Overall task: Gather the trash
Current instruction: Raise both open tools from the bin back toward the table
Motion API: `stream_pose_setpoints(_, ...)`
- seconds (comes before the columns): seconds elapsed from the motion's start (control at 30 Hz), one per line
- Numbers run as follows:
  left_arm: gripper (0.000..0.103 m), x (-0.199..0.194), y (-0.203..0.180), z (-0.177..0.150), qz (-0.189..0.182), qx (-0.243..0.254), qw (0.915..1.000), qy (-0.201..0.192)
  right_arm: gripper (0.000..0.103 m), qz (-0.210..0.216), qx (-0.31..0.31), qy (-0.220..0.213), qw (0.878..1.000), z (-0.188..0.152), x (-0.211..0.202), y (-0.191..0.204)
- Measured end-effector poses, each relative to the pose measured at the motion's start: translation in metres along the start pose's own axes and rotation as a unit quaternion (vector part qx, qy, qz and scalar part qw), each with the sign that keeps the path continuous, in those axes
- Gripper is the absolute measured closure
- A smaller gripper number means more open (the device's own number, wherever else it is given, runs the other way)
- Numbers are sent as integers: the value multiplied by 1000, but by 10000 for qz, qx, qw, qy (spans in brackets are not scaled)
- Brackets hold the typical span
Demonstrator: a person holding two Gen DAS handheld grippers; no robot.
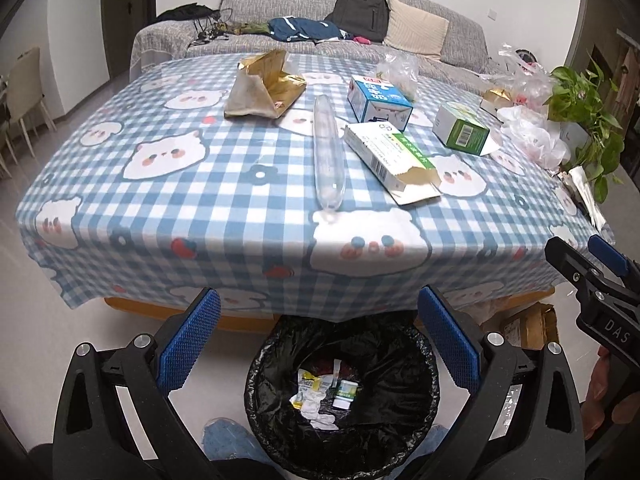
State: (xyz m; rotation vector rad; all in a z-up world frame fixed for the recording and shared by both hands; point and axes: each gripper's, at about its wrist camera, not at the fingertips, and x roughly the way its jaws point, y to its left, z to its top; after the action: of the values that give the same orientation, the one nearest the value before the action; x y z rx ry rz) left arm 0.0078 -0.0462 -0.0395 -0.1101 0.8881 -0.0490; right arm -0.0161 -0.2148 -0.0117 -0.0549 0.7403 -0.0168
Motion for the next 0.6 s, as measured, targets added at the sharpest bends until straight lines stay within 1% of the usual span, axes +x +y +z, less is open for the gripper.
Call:
stream_pose_setpoints(0.2, 6, 11, -13, 31, -32, 120, 9999, 10, 8, -10, 53, -34, 10000, 34, 18, -10)
stream_pose_setpoints(0.37, 6, 25, -28, 57, -55, 309, 9995, 0, 8, -25, 220, 54, 9997, 58, 45, -23)
stream_pose_setpoints(0.6, 6, 57, -43, 95, -192, 416, 9988, 151, 8, -144, 232, 159, 9995, 94, 89, -35)
